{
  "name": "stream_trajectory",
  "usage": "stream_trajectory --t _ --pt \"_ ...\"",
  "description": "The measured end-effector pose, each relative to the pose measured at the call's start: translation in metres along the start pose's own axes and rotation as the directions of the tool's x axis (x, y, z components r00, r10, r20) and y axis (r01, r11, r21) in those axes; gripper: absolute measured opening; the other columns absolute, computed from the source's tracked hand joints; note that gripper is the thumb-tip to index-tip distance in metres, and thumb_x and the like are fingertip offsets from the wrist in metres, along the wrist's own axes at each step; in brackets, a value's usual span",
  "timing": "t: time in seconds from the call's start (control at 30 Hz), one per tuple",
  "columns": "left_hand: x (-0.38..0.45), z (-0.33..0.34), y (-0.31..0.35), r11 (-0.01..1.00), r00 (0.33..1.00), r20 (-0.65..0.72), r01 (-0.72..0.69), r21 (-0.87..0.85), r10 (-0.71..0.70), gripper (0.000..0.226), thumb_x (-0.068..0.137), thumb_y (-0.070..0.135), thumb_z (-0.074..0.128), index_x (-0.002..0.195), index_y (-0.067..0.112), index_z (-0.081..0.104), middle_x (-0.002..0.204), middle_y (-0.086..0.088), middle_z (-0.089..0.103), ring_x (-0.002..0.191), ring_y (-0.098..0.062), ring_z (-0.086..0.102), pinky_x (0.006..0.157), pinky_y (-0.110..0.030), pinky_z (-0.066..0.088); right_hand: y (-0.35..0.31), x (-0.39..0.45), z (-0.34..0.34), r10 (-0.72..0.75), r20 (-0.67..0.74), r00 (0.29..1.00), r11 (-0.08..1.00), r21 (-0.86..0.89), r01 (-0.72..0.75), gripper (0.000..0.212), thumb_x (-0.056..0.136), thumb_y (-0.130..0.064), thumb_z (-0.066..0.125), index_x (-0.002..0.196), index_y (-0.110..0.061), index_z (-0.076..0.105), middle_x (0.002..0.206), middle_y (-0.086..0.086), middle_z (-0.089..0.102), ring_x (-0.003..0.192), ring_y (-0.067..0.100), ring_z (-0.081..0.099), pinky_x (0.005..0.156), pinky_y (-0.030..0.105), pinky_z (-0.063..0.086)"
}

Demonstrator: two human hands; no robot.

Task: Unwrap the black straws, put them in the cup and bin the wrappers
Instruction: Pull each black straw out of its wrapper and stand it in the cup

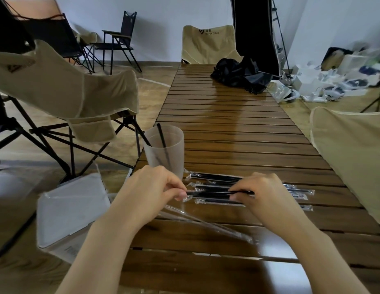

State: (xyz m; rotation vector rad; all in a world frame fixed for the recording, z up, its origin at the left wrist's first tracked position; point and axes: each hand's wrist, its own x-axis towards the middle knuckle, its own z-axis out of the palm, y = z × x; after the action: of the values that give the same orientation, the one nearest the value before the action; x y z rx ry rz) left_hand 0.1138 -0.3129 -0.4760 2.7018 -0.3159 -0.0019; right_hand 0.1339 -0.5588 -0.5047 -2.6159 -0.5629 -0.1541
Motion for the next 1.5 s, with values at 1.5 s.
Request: stream_trajectory --t 1.5 --pt "0.001 0.002 0.003 0.999 1.0 -0.007 0.015 -0.041 -0.015 0.013 0.088 0.042 0.062 0.094 0.04 0.072 0.083 0.023 0.068 0.082 0.008 0.062 0.082 -0.021 0.053 0.011 0.002 -0.001 -0.039 -0.106 0.994 0.999 -0.028 0.037 0.012 0.083 -0.025 0.068 0.091 -0.034 0.072 0.086 -0.024 0.06 0.091 0.006 0.053 0.085 0.043 0.044"
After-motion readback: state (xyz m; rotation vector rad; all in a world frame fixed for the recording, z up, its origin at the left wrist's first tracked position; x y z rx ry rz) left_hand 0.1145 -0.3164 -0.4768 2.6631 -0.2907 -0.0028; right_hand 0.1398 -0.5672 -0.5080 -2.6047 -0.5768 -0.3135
